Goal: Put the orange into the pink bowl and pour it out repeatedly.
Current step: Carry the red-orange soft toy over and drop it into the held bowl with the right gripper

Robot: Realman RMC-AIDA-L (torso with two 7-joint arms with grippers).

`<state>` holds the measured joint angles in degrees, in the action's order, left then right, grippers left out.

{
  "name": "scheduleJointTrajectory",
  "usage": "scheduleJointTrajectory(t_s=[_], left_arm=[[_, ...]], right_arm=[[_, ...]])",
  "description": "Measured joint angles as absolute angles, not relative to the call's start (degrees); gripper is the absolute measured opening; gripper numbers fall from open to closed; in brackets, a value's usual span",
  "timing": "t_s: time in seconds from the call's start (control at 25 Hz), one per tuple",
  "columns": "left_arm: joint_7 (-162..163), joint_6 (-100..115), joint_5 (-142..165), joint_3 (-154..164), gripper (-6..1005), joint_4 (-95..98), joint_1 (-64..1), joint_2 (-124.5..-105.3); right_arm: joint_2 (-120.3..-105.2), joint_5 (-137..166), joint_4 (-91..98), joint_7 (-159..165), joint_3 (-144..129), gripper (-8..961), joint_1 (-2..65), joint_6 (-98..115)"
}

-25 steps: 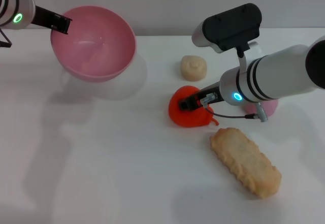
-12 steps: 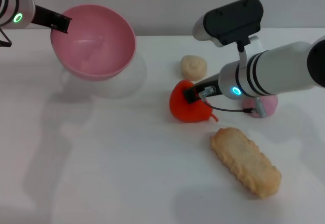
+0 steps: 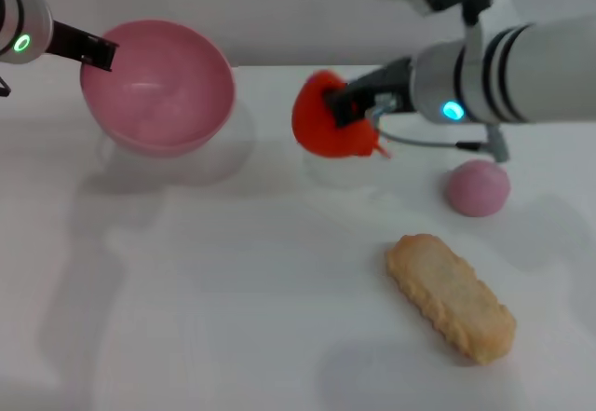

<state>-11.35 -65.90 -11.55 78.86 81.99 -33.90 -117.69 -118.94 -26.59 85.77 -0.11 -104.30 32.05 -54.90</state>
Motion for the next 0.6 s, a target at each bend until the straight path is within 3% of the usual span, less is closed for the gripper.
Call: scheduleJointTrajectory(t_s=[0.32, 0.6], left_arm=[[-11.42, -65.81, -11.01, 78.37, 41, 79.98, -33.84, -117.80], [-10.91, -66.15, -13.42, 81.49, 41, 80.53, -34.21, -118.09]], right_arm=[[-119.00, -22.61, 99.38, 0.01, -103.56, 61, 30.37, -59.27], [-118.99, -22.14, 98.79, -0.02, -104.32, 62, 32.64, -56.91]])
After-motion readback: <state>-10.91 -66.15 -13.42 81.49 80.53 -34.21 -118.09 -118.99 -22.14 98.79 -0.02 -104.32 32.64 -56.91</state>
